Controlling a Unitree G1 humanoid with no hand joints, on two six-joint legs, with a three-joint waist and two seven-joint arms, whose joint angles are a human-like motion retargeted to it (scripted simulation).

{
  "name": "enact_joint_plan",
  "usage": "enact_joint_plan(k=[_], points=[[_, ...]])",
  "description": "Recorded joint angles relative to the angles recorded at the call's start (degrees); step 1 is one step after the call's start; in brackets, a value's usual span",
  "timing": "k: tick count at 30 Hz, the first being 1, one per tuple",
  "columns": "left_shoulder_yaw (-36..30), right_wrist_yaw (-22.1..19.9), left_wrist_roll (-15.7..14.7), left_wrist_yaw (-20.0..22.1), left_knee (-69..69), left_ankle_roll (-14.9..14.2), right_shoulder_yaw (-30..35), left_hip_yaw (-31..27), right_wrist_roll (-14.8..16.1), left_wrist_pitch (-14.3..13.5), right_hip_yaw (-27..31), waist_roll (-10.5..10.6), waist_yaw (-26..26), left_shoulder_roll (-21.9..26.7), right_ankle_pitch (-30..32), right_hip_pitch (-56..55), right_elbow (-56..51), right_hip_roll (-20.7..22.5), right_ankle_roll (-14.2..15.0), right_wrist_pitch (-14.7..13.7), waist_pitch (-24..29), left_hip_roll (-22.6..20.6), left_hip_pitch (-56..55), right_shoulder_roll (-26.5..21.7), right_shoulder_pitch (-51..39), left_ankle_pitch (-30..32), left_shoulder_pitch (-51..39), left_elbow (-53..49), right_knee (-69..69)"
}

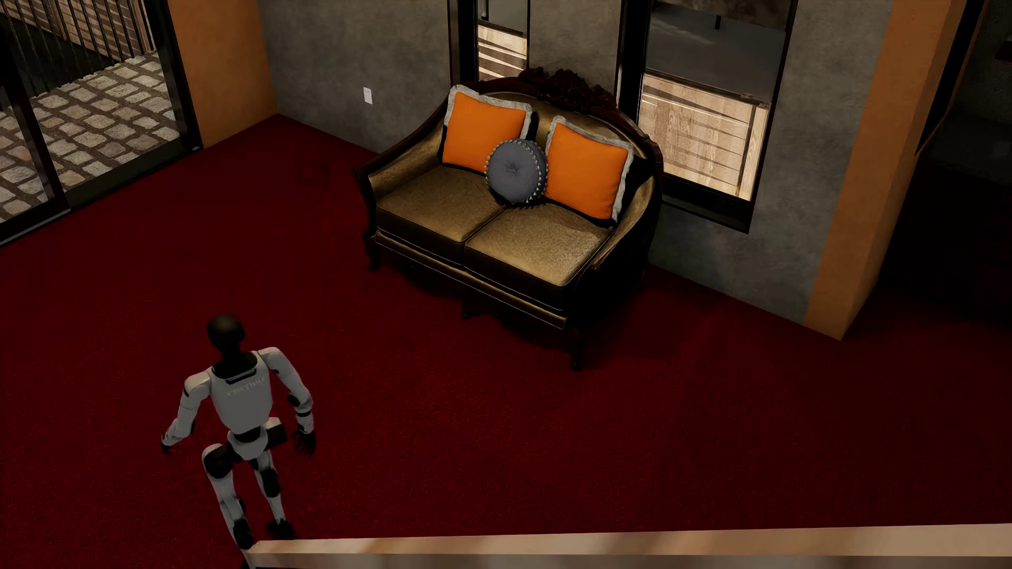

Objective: Move towards the sofa

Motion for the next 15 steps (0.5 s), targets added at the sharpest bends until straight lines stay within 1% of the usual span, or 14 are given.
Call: enact_joint_plan(k=[2, 3, 4, 5, 6, 7, 8, 9, 10, 11, 12, 13, 14, 15], points=[[5.33, 0.0, 0.0, 0.0, -1.63, 0.0, -2.77, 0.0, 0.0, 0.0, 0.0, 1.29, -4.85, -0.3, 4.44, -1.6, -1.67, -0.7, 0.0, 0.0, -0.73, 1.73, 4.89, -0.51, 1.11, -4.51, -2.11, -4.08, -22.22], [6.57, 0.0, 0.0, 0.0, -2.3, 0.0, -3.38, 0.0, 0.0, 0.0, 0.0, 1.61, -6.71, -0.55, 3.31, -0.71, -1.48, -1.45, 0.0, 0.0, -0.99, 2.14, 7.52, -0.45, 1.44, -7.08, -3.21, -6.0, -32.02], [6.83, 0.0, 0.0, 0.0, -2.68, 0.0, -3.77, 0.0, 0.0, 0.0, 0.0, 1.71, -8.23, -0.79, -2.03, 0.44, -0.47, -2.47, 0.0, 0.0, -1.36, 2.42, 10.04, -0.07, 1.66, -9.76, -4.27, -7.86, -38.43], [6.6, 0.0, 0.0, 0.0, -2.63, 0.0, -3.97, 0.0, 0.0, 0.0, 0.0, 1.78, -9.39, -1.1, -8.46, 1.13, 1.17, -3.43, 0.0, 0.0, -1.93, 2.89, 12.16, 0.61, 1.74, -11.88, -5.2, -9.62, -38.92], [6.14, 0.0, 0.0, 0.0, -2.05, 0.0, -3.55, 0.0, 0.0, 0.0, 0.0, 2.04, -10.2, -1.5, -10.95, 0.95, 3.17, -4.06, 0.0, 0.0, -2.85, 3.63, 13.6, 1.45, 1.71, -12.5, -5.73, -11.23, -37.9], [5.54, 0.0, 0.0, 0.0, -0.96, 0.0, -2.57, 0.0, 0.0, 0.0, 0.0, 2.67, -10.65, -1.98, -8.63, -0.11, 5.3, -4.22, 0.0, 0.0, -4.28, 4.54, 14.2, 2.26, 1.68, -10.97, -5.42, -12.75, -36.73], [4.89, 0.0, 0.0, 0.0, 0.52, 0.0, -1.51, 0.0, 0.0, 0.0, 0.0, 3.89, -10.43, -2.66, -1.59, -1.85, 7.42, -3.78, 0.0, 0.0, -6.14, 5.48, 14.08, 2.93, 1.69, -7.09, -4.03, -14.07, -35.28], [4.3, 0.0, 0.0, 0.0, 2.56, 0.0, 0.02, 0.0, 0.0, 0.0, 0.0, 5.7, -9.2, -3.77, 6.15, -3.4, 9.4, -2.52, 0.0, 0.0, -7.77, 6.41, 13.94, 3.17, 1.59, -0.88, -1.57, -14.47, -33.34], [3.71, 0.0, 0.0, 0.0, 5.86, 0.0, 2.04, 0.0, 0.0, 0.0, 0.0, 7.68, -7.24, -5.19, 10.29, -3.6, 10.93, -0.37, 0.0, 0.0, -8.68, 7.28, 13.96, 2.79, 1.19, 7.85, 1.62, -13.25, -31.28], [2.49, 0.0, 0.0, 0.0, 11.09, 0.0, 3.23, 0.0, 0.0, 0.0, 0.0, 9.37, -5.3, -6.48, 10.35, -1.86, 11.41, 2.2, 0.0, 0.0, -8.88, 8.07, 12.86, 2.01, 0.48, 18.4, 4.81, -10.52, -30.16], [-0.4, 0.0, 0.0, 0.0, 18.14, 0.0, 2.94, 0.0, 0.0, 0.0, 0.0, 10.79, -3.98, -7.25, 7.8, 1.3, 10.57, 4.69, 0.0, 0.0, -8.79, 9.07, 9.39, 1.12, -0.36, 28.1, 7.25, -6.89, -30.64], [-5.26, 0.0, 0.0, 0.0, 26.09, 0.0, 1.37, 0.0, 0.0, 0.0, 0.0, 12.01, -3.14, -7.49, 4.13, 4.98, 8.78, 6.92, 0.0, 0.0, -8.68, 10.16, 3.94, 0.36, -1.2, 33.61, 8.72, -2.82, -32.08], [-11.01, 0.0, 0.0, 0.0, 34.31, 0.0, -1.2, 0.0, 0.0, 0.0, 0.0, 12.77, -1.9, -7.48, 0.62, 8.35, 6.47, 8.72, 0.0, 0.0, -8.52, 10.65, -2.25, -0.18, -2.12, 33.3, 9.51, 1.28, -33.42], [-16.1, 0.0, 0.0, 0.0, 41.82, 0.0, -4.04, 0.0, 0.0, 0.0, 0.0, 12.97, 0.34, -7.54, -2.0, 11.21, 3.8, 10.17, 0.0, 0.0, -8.27, 10.36, -8.21, -0.61, -3.27, 28.53, 10.28, 5.03, -34.52]])
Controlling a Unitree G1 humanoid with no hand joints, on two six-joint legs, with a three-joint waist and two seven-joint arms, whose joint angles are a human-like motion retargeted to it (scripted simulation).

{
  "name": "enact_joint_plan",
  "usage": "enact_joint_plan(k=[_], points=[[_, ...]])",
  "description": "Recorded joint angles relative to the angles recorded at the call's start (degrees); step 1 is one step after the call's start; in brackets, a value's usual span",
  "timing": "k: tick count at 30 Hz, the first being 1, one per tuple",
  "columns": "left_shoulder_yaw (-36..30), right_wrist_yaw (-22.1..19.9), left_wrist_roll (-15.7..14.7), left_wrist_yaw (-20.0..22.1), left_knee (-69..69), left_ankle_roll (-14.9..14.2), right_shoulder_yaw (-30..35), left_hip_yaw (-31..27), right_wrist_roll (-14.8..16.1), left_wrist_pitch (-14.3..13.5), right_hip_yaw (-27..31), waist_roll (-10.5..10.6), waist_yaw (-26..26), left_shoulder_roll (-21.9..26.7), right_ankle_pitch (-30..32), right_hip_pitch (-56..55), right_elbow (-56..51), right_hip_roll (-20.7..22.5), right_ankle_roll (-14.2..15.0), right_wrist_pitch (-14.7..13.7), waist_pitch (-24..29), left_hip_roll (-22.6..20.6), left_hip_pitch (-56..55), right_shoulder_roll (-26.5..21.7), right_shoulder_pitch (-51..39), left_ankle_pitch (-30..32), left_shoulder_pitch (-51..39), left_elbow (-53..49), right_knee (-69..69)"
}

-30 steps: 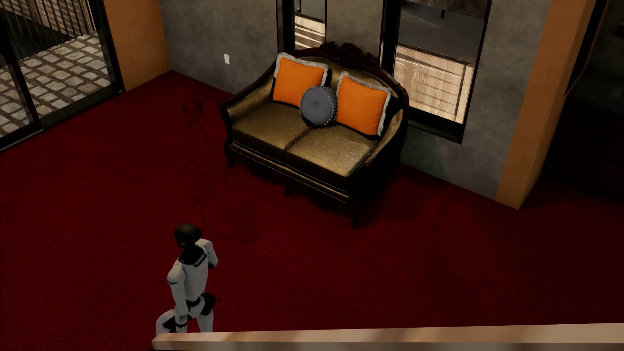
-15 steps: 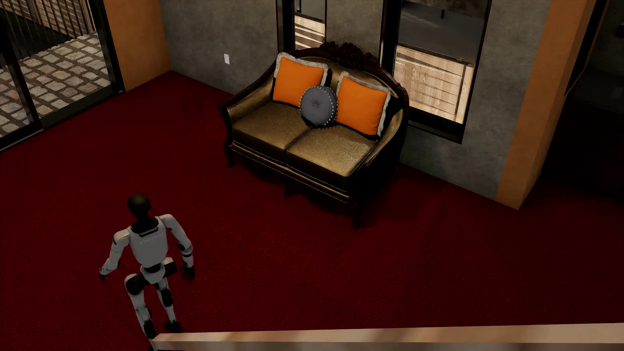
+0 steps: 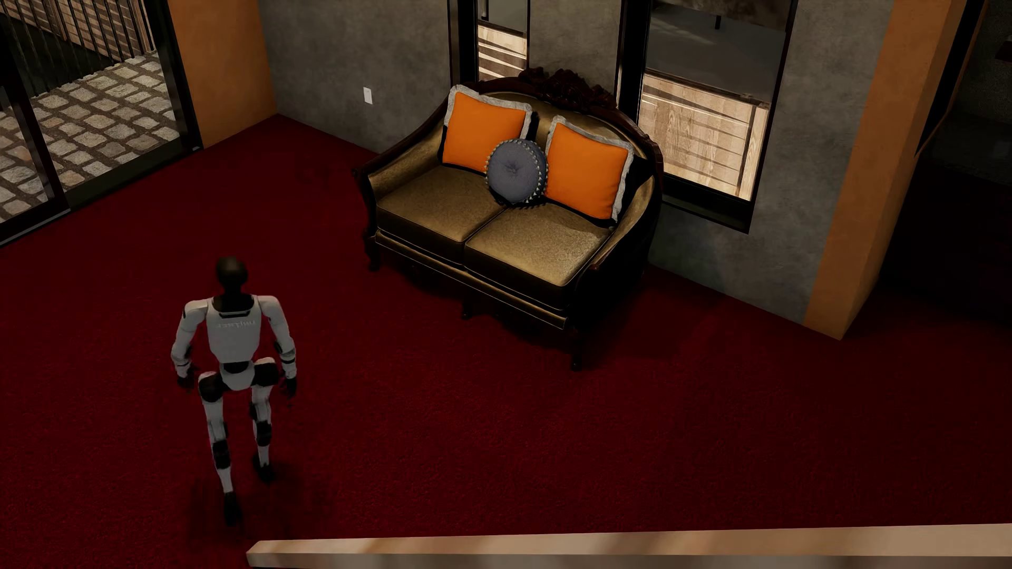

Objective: Move towards the sofa

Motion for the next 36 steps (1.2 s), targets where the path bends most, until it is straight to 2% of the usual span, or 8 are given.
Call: enact_joint_plan(k=[4, 9, 13, 15, 21, 25, 29, 36], points=[[-4.63, 0.0, 0.0, 0.0, 0.28, 0.0, -8.25, 0.0, 0.0, 0.0, 0.0, -2.05, 12.34, -0.5, -7.79, 13.1, -13.68, 2.22, 0.0, 0.0, 2.39, -3.03, -15.28, -1.14, -5.1, -17.1, 6.93, 10.55, -5.01], [-2.56, 0.0, 0.0, 0.0, -41.34, 0.0, -7.11, 0.0, 0.0, 0.0, 0.0, -4.62, 21.4, 1.11, -13.42, 24.94, -25.87, -2.22, 0.0, 0.0, 3.05, -5.33, -16.99, -1.25, -9.48, -8.58, 15.01, 7.69, -7.45], [1.11, 0.0, 0.0, 0.0, -54.82, 0.0, -4.46, 0.0, 0.0, 0.0, 0.0, -2.42, 20.55, 1.42, -16.52, 33.33, -27.25, -4.12, 0.0, 0.0, 1.31, -5.6, -19.09, -1.91, -5.68, -29.56, 13.37, 6.35, -7.97], [4.84, 0.0, 0.0, 0.0, -46.91, 0.0, -1.41, 0.0, 0.0, 0.0, 0.0, -3.69, 21.0, 2.27, -14.73, 35.05, -19.12, -5.9, 0.0, 0.0, 0.23, -6.77, -22.14, -0.29, -3.5, -0.97, 10.95, 7.04, -6.05], [18.83, 0.0, 0.0, 0.0, -39.24, 0.0, 20.91, 0.0, 0.0, 0.0, 0.0, -12.54, 17.95, 3.8, 16.09, 16.04, 2.19, -14.35, 0.0, 0.0, 3.8, -10.8, -11.78, 0.91, -0.9, -11.69, -1.01, 11.16, 29.03], [22.84, 0.0, 0.0, 0.0, -39.03, 0.0, 3.37, 0.0, 0.0, 0.0, 0.0, -12.69, 5.69, 8.39, 0.8, -1.61, -3.6, -13.28, 0.0, 0.0, 7.02, -11.11, -4.15, -2.5, 0.87, -17.21, -3.18, -2.23, 48.89], [31.38, 0.0, 0.0, 0.0, -38.79, 0.0, -9.58, 0.0, 0.0, 0.0, 0.0, -11.75, -0.4, 9.41, -0.25, -6.14, -6.01, -12.47, 0.0, 0.0, 7.29, -10.03, 1.18, 1.07, 0.06, -21.33, -8.93, -6.69, 33.65], [18.88, 0.0, 0.0, 0.0, -42.94, 0.0, 10.18, 0.0, 0.0, 0.0, 0.0, -8.46, 1.97, 4.91, -3.58, 8.32, -4.49, -7.92, 0.0, 0.0, 5.08, -7.79, 5.28, 3.12, -4.83, -23.65, -12.97, -15.84, -1.66]])
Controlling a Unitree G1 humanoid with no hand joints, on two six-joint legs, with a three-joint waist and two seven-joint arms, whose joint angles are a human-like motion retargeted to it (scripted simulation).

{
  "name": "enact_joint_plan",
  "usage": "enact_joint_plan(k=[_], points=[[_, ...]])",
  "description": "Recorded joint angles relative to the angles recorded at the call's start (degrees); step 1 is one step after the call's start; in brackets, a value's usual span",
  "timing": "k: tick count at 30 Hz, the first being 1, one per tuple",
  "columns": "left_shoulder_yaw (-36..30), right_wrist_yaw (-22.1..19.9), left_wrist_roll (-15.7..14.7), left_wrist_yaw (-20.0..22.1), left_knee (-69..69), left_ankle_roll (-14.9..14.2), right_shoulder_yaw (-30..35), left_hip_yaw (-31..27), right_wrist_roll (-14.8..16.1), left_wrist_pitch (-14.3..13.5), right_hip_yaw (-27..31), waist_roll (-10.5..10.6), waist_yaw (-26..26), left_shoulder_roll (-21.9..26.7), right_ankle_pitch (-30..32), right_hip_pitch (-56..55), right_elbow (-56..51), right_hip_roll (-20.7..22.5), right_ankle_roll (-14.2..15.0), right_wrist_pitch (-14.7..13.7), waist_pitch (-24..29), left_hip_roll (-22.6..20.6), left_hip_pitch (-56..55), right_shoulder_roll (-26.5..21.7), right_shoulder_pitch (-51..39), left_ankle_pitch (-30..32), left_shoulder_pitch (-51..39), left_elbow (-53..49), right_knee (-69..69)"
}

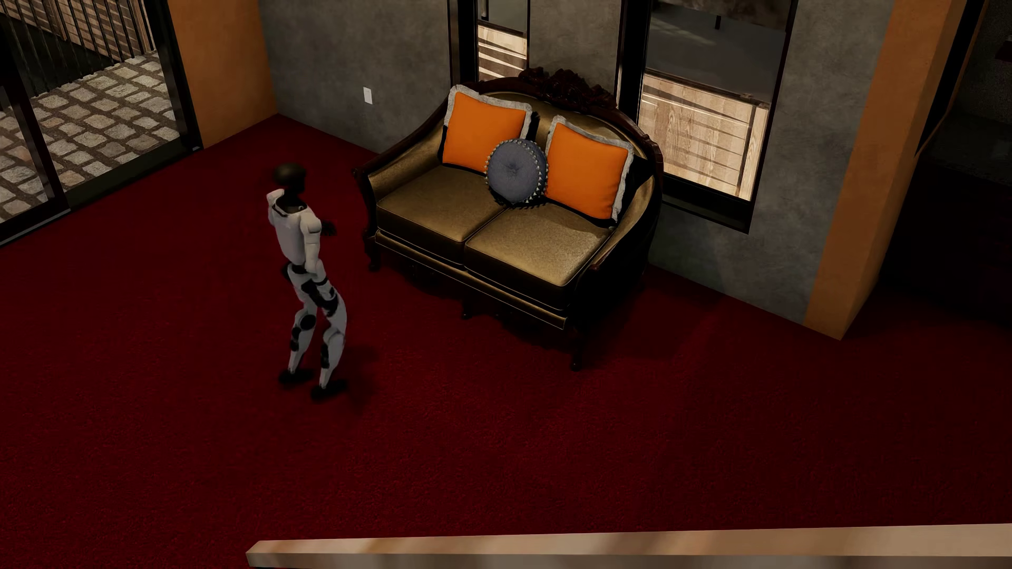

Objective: Move towards the sofa

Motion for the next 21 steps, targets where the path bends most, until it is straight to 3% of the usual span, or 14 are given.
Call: enact_joint_plan(k=[4, 7, 8, 12, 15, 21], points=[[-16.15, 0.0, 0.0, 0.0, -3.82, 0.0, 2.59, 0.0, 0.0, 0.0, 0.0, 2.06, 1.8, -6.52, -5.94, 4.94, 3.56, 1.94, 0.0, 0.0, -0.7, 1.09, 2.31, -3.41, -3.97, -4.48, -0.59, 10.54, -4.3], [-36.04, 0.0, 0.0, 0.0, -3.32, 0.0, 0.89, 0.0, 0.0, 0.0, 0.0, 1.4, -0.18, -8.67, -7.34, 7.13, 3.94, 2.37, 0.0, 0.0, -0.59, 1.56, 1.47, -4.5, -8.65, -3.41, -0.28, 18.66, -4.38], [-38.8, 0.0, 0.0, 0.0, -3.18, 0.0, -0.55, 0.0, 0.0, 0.0, 0.0, 1.09, -0.58, -8.06, -7.39, 7.45, 2.81, 2.39, 0.0, 0.0, -0.3, 1.61, 1.39, -4.55, -9.76, -3.7, 0.33, 17.94, -4.3], [-28.1, 0.0, 0.0, 0.0, -3.78, 0.0, -5.1, 0.0, 0.0, 0.0, 0.0, 0.29, 1.56, -5.57, -8.63, 7.92, -3.17, 2.51, 0.0, 0.0, -0.75, 1.68, 2.19, -3.84, -11.12, -4.61, 2.42, 15.69, -5.64], [-20.49, 0.0, 0.0, 0.0, -3.43, 0.0, -4.79, 0.0, 0.0, 0.0, 0.0, -0.33, 3.26, -5.01, -8.28, 8.93, -5.2, 2.41, 0.0, 0.0, -1.76, 1.56, 1.72, -1.84, -11.53, -4.58, 1.52, 17.73, -8.26], [-21.52, 0.0, 0.0, 0.0, -2.12, 0.0, 7.61, 0.0, 0.0, 0.0, 0.0, -0.37, 3.48, -4.66, -8.79, 9.33, -6.58, 2.03, 0.0, 0.0, -2.1, 1.28, 0.79, -0.25, -12.18, -4.78, 0.11, 19.42, -8.76]])
